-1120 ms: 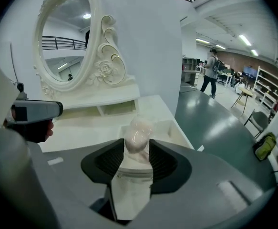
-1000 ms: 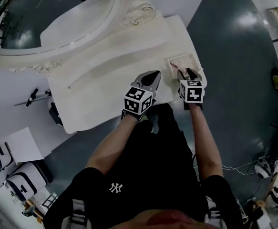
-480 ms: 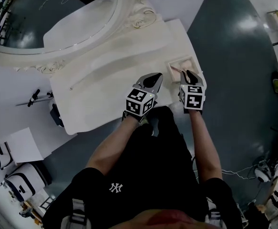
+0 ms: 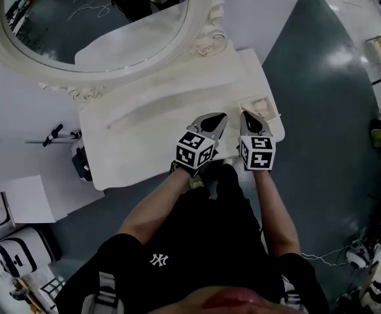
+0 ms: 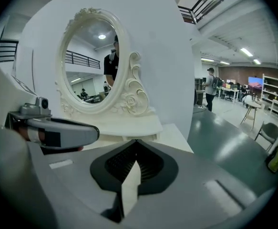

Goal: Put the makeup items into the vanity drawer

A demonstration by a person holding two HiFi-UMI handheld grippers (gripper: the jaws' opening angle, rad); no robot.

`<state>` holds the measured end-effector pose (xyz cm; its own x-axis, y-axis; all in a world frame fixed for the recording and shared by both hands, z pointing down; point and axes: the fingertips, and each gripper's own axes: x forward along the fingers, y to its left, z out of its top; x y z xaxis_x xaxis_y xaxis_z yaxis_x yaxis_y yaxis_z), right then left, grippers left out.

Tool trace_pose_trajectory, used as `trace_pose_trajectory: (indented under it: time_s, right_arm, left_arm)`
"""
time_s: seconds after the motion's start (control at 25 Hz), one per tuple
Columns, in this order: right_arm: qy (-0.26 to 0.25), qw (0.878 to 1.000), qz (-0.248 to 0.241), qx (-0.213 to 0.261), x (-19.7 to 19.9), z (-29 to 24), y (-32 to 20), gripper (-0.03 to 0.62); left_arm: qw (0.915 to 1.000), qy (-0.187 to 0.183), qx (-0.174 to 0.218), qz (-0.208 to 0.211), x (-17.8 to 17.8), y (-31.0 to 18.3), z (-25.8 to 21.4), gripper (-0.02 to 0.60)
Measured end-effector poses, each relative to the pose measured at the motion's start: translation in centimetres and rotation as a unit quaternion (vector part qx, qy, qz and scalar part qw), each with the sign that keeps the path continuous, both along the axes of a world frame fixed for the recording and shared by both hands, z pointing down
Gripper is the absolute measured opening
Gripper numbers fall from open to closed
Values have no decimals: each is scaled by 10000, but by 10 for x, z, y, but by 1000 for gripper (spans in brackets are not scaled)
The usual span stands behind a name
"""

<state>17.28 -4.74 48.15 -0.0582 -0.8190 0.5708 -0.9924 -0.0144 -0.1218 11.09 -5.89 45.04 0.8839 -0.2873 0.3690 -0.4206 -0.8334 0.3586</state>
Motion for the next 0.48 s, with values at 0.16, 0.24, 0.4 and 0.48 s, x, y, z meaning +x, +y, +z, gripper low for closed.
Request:
trace_pose_trajectory:
  time_s: [0.16, 0.24, 0.4, 0.48]
  right_arm:
    - [-40, 9995, -149, 264, -21, -23, -4, 23]
    - [-40, 9990, -186, 412, -30, -36, -6, 23]
    - [-56, 9972, -171, 723, -44, -61, -3, 22]
    - [-77, 9961, -162, 862, -50, -73, -3, 21]
  left_arm:
    - [9999, 148, 84, -20, -10, 1, -19, 0]
    - [9997, 230, 123, -33, -16, 1, -29, 0]
    - [9990, 392, 196, -74, -30, 3, -50, 0]
    - [9984, 482, 260, -100, -36, 3, -62, 0]
